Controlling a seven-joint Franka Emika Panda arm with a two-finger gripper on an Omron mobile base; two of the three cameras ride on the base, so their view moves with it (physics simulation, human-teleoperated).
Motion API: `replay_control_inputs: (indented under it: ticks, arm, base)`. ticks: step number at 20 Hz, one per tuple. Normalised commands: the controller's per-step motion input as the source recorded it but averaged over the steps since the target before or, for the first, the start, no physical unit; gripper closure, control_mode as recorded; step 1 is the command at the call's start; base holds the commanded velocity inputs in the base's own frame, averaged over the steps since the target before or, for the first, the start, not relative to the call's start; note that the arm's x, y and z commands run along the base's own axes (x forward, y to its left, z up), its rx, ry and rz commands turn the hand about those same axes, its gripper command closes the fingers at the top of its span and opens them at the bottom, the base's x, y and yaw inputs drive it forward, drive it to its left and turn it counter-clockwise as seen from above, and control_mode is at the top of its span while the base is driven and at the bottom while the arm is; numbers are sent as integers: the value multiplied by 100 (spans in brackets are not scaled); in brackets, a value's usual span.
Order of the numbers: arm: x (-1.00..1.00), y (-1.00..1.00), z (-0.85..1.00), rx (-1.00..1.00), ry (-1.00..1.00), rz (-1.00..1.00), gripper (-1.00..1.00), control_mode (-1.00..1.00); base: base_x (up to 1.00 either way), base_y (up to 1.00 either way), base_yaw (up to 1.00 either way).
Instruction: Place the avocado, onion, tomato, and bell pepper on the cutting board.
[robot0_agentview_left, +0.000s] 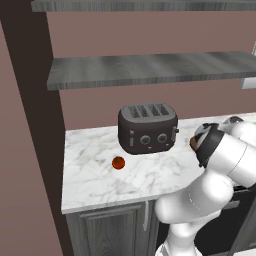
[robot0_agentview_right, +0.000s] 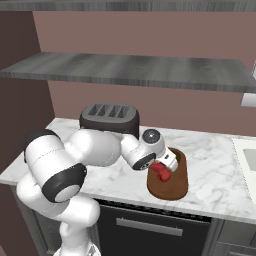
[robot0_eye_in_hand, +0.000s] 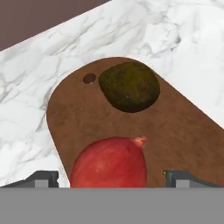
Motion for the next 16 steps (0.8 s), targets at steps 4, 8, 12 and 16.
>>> replay_control_inputs:
  ticks: [4, 8, 12, 16]
  arm:
    - [0, -1, 47, -1, 0, 0, -100, -100]
    - [0, 4, 74, -1, -1, 0, -100, -100]
    - [-19, 26, 75, 0, -2, 0, -100, -100]
    - [-60, 34, 62, -1, -10, 0, -100, -100]
  base:
    - [0, 0, 0]
    - [0, 0, 0]
    - [0, 0, 0]
    - [0, 0, 0]
